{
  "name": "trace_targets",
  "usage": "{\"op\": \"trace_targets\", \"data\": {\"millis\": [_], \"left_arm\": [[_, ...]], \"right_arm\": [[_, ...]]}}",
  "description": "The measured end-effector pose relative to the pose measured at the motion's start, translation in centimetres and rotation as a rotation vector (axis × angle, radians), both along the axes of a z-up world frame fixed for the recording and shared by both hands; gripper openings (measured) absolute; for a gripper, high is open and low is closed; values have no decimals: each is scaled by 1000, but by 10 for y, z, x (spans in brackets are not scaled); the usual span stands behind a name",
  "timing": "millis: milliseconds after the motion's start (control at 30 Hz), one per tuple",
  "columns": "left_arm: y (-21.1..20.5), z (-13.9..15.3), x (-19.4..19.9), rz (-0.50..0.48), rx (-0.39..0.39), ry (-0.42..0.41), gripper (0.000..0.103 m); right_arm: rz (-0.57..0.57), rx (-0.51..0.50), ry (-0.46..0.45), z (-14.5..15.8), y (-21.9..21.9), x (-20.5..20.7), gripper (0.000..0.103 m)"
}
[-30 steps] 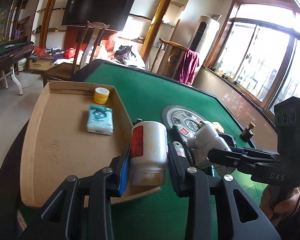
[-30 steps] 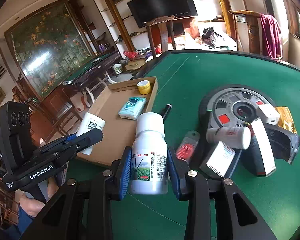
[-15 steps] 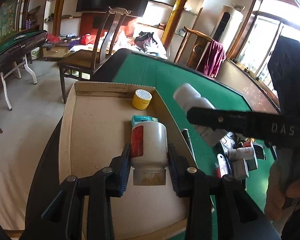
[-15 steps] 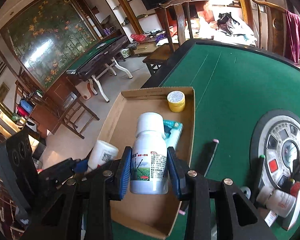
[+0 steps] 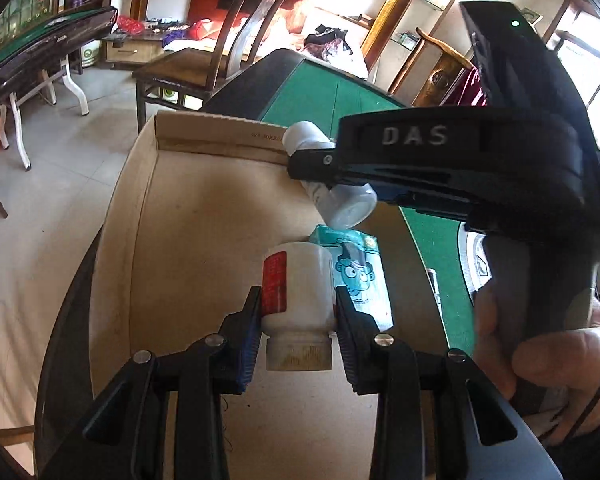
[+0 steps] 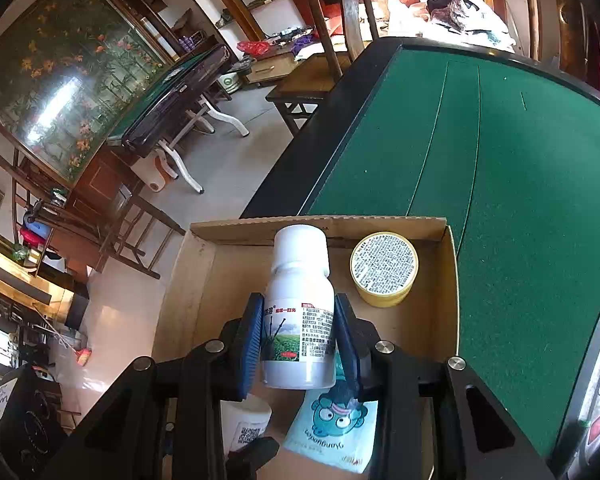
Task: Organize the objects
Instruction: 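Carry both white bottles into the cardboard tray and release them, then withdraw from the tray and grasp the black marker with the left gripper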
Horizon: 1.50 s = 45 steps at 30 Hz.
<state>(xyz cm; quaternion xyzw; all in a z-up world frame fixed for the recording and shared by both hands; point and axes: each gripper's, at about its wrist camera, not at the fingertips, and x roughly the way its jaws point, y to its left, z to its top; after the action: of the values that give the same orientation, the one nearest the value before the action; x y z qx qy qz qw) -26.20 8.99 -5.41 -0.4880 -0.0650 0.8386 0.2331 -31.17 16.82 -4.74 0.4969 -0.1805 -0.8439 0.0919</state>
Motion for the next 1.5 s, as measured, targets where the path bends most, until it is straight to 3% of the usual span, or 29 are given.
{"op": "trace_targets", "data": {"millis": [400,733,900,1067,1300,1400,1500], "left_arm": [[7,-2,-8,43,-29,-37,34],[3,9,8,67,31,-7,59],[-2,16,27,76,60,1,60],[4,33,61,37,70,68,62],[62,51,124,-150,30,167,67],[89,46,135,-202,-8,171,67],[114,36,126,-228,-25,112,67]], "right_arm": [[2,36,-30,-16,4,-14,38],[-19,-34,48,16,34,26,40],[-29,-76,70,25,46,64,45],[-40,-137,103,29,66,123,46],[-94,-123,195,36,103,234,51],[-134,-110,229,34,125,273,54],[-178,-53,265,32,147,303,54]]}}
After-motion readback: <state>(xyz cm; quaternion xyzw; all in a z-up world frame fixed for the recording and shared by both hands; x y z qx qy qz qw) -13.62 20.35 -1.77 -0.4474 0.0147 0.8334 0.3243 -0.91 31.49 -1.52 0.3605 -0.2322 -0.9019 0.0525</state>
